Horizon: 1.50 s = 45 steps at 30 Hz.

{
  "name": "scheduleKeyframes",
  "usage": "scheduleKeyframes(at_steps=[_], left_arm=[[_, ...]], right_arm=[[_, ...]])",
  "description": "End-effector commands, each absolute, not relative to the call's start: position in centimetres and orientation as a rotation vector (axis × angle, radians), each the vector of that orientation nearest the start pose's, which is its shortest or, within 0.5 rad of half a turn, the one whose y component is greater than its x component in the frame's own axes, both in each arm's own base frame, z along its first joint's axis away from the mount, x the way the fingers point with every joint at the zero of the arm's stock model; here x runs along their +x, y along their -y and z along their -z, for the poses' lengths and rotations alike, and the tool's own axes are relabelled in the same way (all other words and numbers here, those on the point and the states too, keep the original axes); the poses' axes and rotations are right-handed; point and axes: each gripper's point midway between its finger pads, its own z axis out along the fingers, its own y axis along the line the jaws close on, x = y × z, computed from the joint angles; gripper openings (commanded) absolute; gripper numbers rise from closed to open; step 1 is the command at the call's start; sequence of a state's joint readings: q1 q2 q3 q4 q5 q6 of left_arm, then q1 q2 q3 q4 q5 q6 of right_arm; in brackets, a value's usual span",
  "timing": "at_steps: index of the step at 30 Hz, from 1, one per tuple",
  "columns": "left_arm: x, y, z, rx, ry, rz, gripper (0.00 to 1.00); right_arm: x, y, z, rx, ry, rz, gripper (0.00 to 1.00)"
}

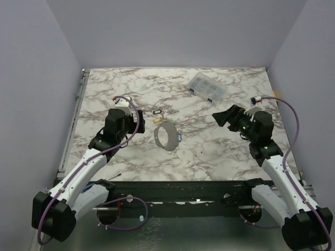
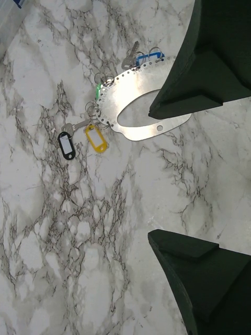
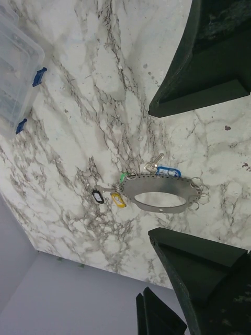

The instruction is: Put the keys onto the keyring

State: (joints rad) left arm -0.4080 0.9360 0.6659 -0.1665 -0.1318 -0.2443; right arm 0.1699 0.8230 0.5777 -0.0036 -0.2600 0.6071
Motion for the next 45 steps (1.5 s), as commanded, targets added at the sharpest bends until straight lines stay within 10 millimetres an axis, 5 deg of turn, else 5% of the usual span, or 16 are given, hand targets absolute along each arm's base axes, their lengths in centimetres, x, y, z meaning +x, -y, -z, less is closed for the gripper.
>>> scheduleKeyframes(at_steps=[1, 19, 27, 31, 37, 45], left_arm=[[31.0, 11.8, -17.8, 0.096, -2.017, 0.26, 0.93], [29.8, 16.2, -16.6, 0.319, -2.038, 0.441, 0.72], [31.2, 16.8, -15.8, 0.157, -2.091, 0.386, 0.66], [31.9, 18.7, -15.8, 0.15, -2.107, 0.375, 0.65], [30.0, 24.3, -15.4, 0.486, -2.093, 0.422, 0.67], [26.0, 27.9, -14.9, 0.853, -1.994, 0.485, 0.68]], right_arm=[[29.9, -11.8, -21.9, 0.168, -1.867, -0.734, 1.0], [29.0, -16.6, -18.8, -0.148, -2.022, -0.741, 1.0], [29.2, -17.4, -17.4, -0.162, -2.091, -0.722, 1.0], [29.4, -17.1, -16.8, -0.157, -2.131, -0.683, 1.0], [28.9, -16.6, -15.5, -0.135, -2.19, -0.655, 0.99], [28.5, -14.9, -14.8, -0.047, -2.2, -0.571, 1.0]])
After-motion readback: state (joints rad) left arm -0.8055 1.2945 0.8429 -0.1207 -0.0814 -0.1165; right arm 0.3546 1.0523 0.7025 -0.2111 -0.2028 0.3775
